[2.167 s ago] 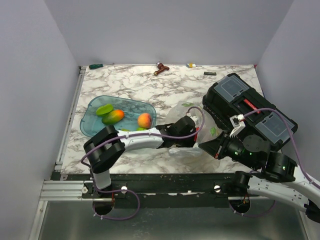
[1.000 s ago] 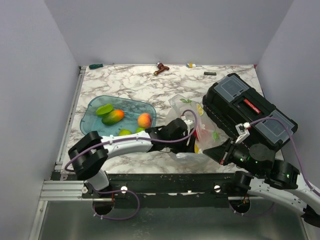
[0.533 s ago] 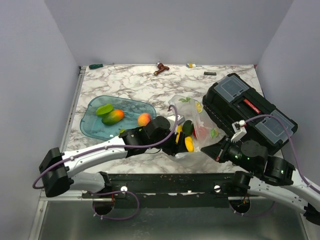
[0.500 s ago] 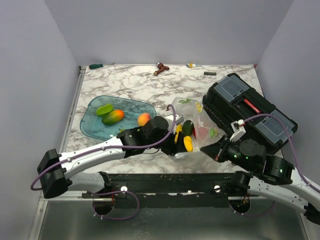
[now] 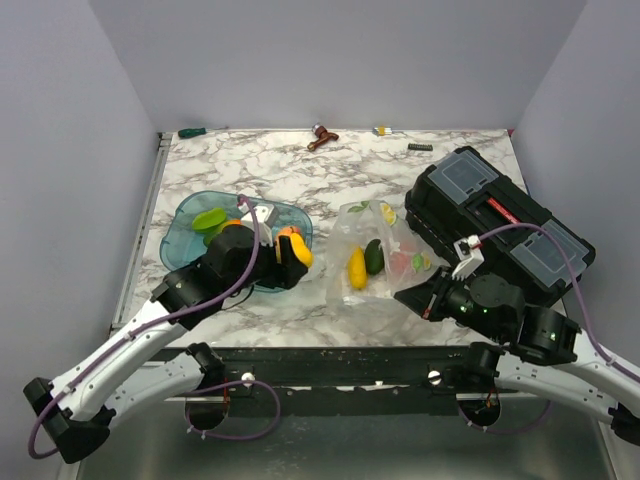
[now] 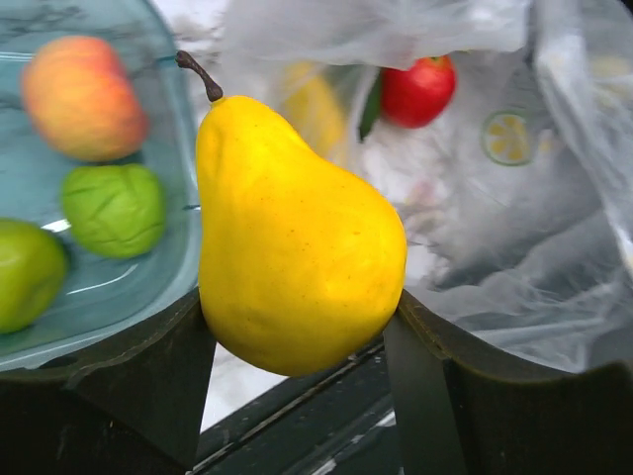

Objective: Take the fake fruits out of the plastic bag
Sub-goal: Place the fake fruit in the bin, then adjust the plastic bag at the center of the board.

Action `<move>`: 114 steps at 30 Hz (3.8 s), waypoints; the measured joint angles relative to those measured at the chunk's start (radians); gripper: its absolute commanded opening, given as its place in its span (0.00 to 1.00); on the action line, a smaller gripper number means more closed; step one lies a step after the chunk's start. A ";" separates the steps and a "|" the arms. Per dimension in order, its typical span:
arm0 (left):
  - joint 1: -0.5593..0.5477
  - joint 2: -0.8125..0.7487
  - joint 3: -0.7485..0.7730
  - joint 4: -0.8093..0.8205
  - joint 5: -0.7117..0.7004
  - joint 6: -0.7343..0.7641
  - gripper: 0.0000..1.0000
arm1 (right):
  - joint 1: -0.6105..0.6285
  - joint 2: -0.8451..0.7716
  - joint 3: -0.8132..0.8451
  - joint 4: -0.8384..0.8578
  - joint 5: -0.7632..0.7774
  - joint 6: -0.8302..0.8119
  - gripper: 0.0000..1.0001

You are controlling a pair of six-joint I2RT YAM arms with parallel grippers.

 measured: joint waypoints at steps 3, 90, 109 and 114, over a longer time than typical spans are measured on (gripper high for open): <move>0.074 -0.029 -0.001 -0.060 -0.039 0.040 0.05 | 0.000 -0.019 0.000 -0.002 0.001 0.000 0.01; 0.610 0.106 -0.003 -0.002 0.333 0.201 0.75 | 0.000 -0.015 0.009 0.027 0.013 -0.002 0.01; 0.586 -0.183 -0.206 0.070 0.724 0.027 0.77 | -0.114 0.649 0.343 0.288 -0.251 -0.297 0.01; 0.581 -0.224 -0.229 0.097 0.755 -0.020 0.79 | -0.114 0.577 0.249 0.324 -0.351 -0.301 0.01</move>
